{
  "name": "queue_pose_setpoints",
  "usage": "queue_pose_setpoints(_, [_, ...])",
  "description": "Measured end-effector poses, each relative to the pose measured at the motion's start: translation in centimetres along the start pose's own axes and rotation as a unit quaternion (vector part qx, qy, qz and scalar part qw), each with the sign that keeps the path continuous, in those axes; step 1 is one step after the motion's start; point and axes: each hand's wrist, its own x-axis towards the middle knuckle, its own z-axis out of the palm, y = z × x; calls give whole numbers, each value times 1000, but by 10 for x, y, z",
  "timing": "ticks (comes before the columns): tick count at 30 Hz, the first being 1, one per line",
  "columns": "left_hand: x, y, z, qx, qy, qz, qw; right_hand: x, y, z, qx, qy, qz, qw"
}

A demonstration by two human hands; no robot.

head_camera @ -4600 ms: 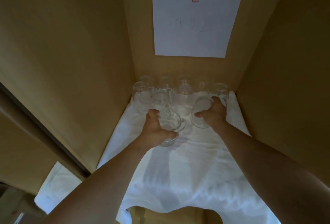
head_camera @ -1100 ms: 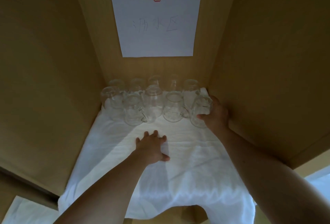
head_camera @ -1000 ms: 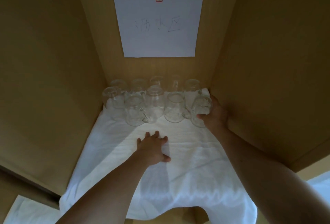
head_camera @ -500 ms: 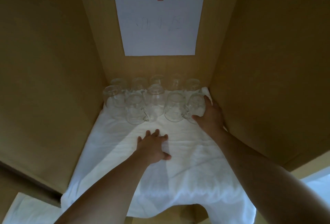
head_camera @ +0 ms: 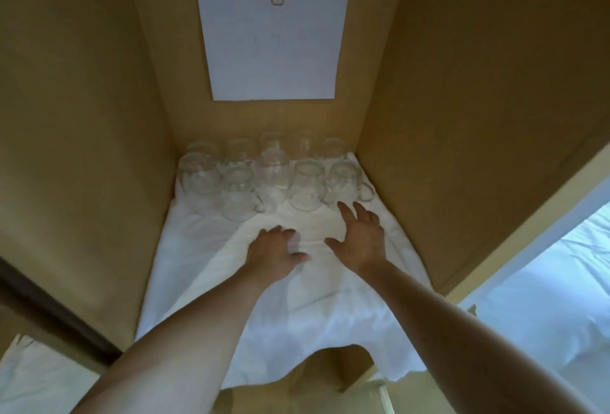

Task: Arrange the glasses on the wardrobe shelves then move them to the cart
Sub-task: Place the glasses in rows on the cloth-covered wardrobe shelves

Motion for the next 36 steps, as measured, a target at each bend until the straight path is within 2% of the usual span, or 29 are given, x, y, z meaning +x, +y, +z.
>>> queue_pose_setpoints(8, [-27, 12, -41, 19, 63, 57, 996, -50, -21, -3, -13, -7, 30, 999])
queue_pose_setpoints(12, [-54, 18, -59, 58, 86, 64, 993, -75, -28, -20, 0, 11, 11, 1000])
queue_pose_setpoints(19, [-128, 37, -81, 64, 132, 39, 988, -127, -36, -56, 18, 36, -37, 999])
queue_pose_setpoints(25, [-210, 49, -75, 76, 135, 13, 988, -192, -33, -73, 22, 38, -77, 996])
queue_pose_setpoints(36, [-354, 1, -46, 112, 116, -77, 984, -301, -72, -37, 27, -24, -162, 986])
